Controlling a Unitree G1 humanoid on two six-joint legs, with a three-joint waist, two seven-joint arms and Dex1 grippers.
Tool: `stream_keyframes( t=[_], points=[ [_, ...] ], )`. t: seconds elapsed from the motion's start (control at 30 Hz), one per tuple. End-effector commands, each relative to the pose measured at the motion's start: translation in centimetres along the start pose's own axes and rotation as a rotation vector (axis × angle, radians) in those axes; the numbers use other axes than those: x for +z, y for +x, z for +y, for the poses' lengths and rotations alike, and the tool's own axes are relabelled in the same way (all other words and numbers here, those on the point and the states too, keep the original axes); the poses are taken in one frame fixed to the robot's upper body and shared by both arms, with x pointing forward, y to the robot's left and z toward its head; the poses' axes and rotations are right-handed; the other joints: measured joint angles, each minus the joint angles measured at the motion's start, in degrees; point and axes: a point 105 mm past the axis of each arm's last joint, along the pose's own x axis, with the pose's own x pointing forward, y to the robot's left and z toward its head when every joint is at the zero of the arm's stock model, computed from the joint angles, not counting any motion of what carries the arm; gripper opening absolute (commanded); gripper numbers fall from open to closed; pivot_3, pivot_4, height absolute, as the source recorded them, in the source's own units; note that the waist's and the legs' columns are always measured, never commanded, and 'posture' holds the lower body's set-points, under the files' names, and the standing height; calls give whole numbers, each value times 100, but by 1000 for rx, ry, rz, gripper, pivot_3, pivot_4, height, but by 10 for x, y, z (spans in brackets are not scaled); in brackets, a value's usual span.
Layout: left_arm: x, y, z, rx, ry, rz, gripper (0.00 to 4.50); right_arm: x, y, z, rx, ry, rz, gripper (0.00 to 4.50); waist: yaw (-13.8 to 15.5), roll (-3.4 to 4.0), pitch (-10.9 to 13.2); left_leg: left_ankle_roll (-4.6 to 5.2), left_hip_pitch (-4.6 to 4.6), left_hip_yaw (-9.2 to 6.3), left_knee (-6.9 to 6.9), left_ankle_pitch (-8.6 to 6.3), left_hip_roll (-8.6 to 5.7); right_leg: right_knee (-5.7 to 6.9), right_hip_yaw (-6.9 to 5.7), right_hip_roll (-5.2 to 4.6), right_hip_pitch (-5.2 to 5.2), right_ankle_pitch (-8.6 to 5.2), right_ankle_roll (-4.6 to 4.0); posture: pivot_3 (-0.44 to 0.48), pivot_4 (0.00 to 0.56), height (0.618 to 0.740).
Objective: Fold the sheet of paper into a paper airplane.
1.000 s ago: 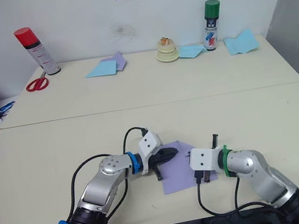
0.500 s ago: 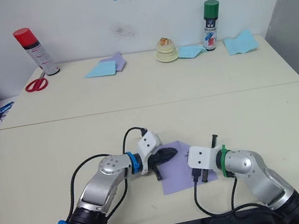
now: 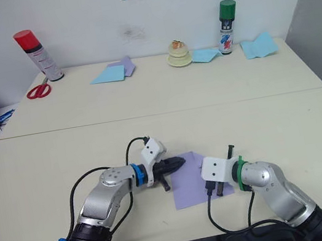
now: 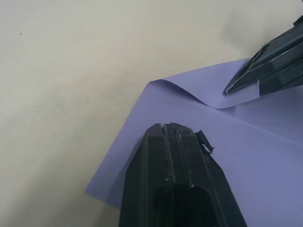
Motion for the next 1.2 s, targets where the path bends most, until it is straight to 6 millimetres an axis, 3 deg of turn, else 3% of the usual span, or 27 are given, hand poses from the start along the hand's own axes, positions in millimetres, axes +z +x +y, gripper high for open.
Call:
stream_keyframes(
  t=[0.03, 0.27, 0.4, 0.73, 1.2],
  points=[
    [24, -7, 1, -6, 66, -50, 0, -19, 6, 24, 99, 41, 83, 13, 0, 0, 1, 0, 0, 0, 0, 0, 0, 0, 0, 0, 0, 0, 0, 0, 150, 725],
    [75, -16, -8, -84, 284, -90, 0, -21, 5, 25, 105, 40, 92, 13, -1, -7, 5, -1, -2, 1, 0, 0, -1, -1, 1, 0, -1, -3, -5, 0, 150, 725],
    [87, -4, -11, -97, 367, -76, 0, -22, 5, 24, 107, 38, 94, 13, -7, -7, 5, -1, -2, 3, 0, 0, -1, -3, 3, 1, -1, -1, -1, 0, 150, 725],
    [58, 45, -19, -102, 372, -51, 0, -22, 4, 25, 109, 42, 99, 13, -9, -7, 5, 0, -4, 1, -2, 0, -5, -1, 0, 6, -3, 0, 0, 0, 150, 725],
    [27, 56, -19, -123, 331, -4, 0, -22, 2, 27, 110, 48, 106, 13, -4, -7, 4, 0, -7, 2, -2, 0, -4, -3, 0, 6, -2, 0, 0, 0, 150, 725]
  ],
)
